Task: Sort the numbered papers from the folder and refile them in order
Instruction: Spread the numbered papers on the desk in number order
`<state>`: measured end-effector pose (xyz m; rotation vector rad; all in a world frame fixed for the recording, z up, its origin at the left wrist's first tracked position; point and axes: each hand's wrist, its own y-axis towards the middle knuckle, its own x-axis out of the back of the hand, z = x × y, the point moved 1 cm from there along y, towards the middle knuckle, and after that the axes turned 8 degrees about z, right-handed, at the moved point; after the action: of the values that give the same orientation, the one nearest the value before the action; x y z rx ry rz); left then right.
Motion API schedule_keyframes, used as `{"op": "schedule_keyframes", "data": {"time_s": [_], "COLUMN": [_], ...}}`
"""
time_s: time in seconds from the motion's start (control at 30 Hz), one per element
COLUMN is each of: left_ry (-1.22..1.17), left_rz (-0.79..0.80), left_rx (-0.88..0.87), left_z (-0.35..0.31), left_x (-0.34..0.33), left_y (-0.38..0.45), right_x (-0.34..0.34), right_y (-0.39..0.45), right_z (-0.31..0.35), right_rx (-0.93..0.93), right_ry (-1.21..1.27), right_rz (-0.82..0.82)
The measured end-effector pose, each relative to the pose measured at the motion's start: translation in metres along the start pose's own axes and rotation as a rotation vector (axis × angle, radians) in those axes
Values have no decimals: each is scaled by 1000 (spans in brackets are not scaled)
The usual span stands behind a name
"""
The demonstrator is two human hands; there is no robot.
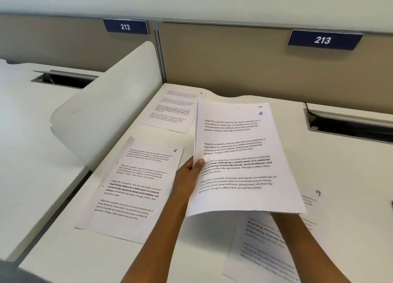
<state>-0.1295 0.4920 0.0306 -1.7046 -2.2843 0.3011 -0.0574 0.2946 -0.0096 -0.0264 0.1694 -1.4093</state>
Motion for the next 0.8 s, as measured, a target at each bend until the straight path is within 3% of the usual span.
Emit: {"op": "schedule_keyframes", "data": {"time_s": [0.07,0.2,0.27,0.33,0.43,0.57,0.73,0.8], "left_ry": [-11,11,22,28,27,37,9,-10], "left_rz": [-59,-132,-147,-157,-146,-135,-114,-103], "left_rx": [20,82,85,71,36,27,18,19], "left_z": [8,23,27,26,24,21,20,21], "left_x": [8,22,26,27,24,20,13,9], "left_y": [-3,-5,-3,-2,3,9,15,19], "right_x": [19,55,63,55,29,6,10,11], "right_y": [-2,-15,-29,-44,-62,-72,-66,-64], "right_z": [13,-26,-67,-79,-85,-73,-70,-70], "right_rx": [97,480,484,420,581,689,597,517], "right_ry": [-84,-1117,-1340,-1353,-1289,-1219,-1206,-1104], "right_rz": [-70,-8,33,116,269,293,263,334]}}
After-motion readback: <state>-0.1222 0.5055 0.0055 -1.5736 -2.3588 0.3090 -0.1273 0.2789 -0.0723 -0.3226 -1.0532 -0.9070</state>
